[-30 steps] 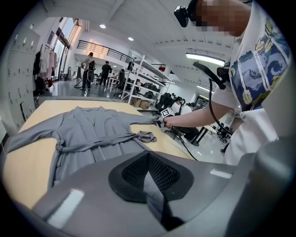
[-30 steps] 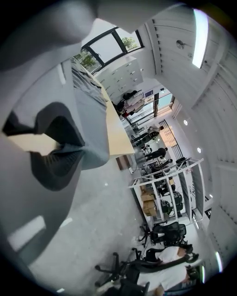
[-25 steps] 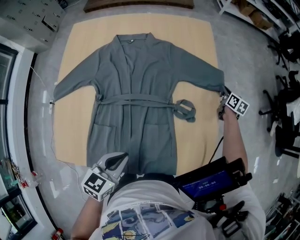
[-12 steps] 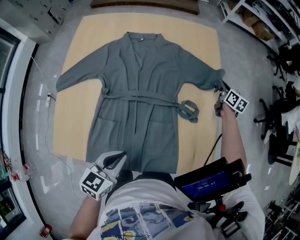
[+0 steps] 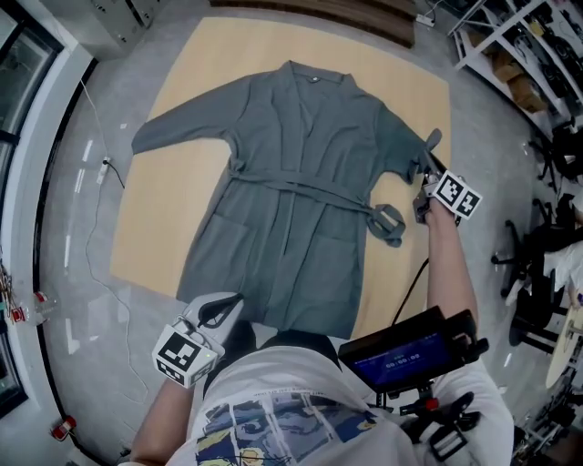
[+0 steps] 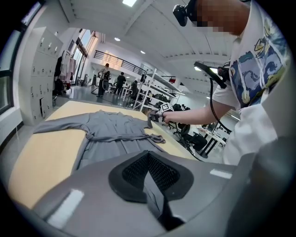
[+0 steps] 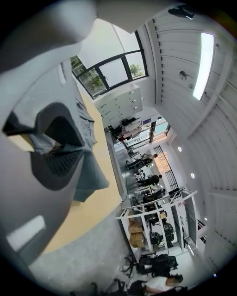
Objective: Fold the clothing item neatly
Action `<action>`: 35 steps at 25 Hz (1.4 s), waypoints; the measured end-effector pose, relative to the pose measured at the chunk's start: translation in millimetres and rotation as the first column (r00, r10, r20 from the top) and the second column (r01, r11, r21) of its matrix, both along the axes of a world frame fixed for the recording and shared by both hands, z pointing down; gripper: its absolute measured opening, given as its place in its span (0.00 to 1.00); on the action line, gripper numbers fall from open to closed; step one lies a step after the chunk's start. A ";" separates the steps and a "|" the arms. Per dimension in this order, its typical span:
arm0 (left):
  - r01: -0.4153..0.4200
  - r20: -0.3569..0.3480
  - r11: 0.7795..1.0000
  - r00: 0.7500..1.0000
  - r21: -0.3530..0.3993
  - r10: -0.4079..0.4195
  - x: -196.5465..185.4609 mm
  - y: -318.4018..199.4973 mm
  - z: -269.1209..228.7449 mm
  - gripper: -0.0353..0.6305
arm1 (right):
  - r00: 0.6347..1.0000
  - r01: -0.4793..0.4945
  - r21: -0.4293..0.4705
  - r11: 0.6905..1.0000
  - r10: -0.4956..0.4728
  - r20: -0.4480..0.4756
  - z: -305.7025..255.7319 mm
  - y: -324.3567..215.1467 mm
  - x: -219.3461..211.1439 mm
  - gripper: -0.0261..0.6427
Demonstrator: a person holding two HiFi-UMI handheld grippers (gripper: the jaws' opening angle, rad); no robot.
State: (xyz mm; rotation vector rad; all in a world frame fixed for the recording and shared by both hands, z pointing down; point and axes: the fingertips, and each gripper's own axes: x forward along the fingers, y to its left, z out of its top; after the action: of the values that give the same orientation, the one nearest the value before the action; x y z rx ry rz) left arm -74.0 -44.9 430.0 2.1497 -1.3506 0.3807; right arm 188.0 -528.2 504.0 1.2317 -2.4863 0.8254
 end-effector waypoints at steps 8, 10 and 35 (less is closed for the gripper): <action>0.091 -0.001 0.996 0.996 0.002 -0.091 -26.3 31.9 0.1 0.06 | 0.993 0.113 0.011 0.994 -0.113 0.025 -7.6 9.1 -92.2 0.08; 0.119 0.002 0.993 0.993 0.001 -0.119 -33.6 39.8 0.2 0.06 | 0.989 0.145 0.012 0.989 -0.145 0.027 -6.6 11.6 -117.6 0.08; 0.362 0.023 0.932 0.932 -0.025 -0.361 -98.2 126.4 2.4 0.06 | 0.911 0.393 -0.092 0.915 -0.401 -0.095 70.0 69.5 -314.8 0.08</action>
State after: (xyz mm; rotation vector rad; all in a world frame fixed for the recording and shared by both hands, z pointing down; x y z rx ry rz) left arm -172.1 81.5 432.4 1.8241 -1.7001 0.2698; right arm -126.8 -458.7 574.0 0.6856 -2.4673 0.7057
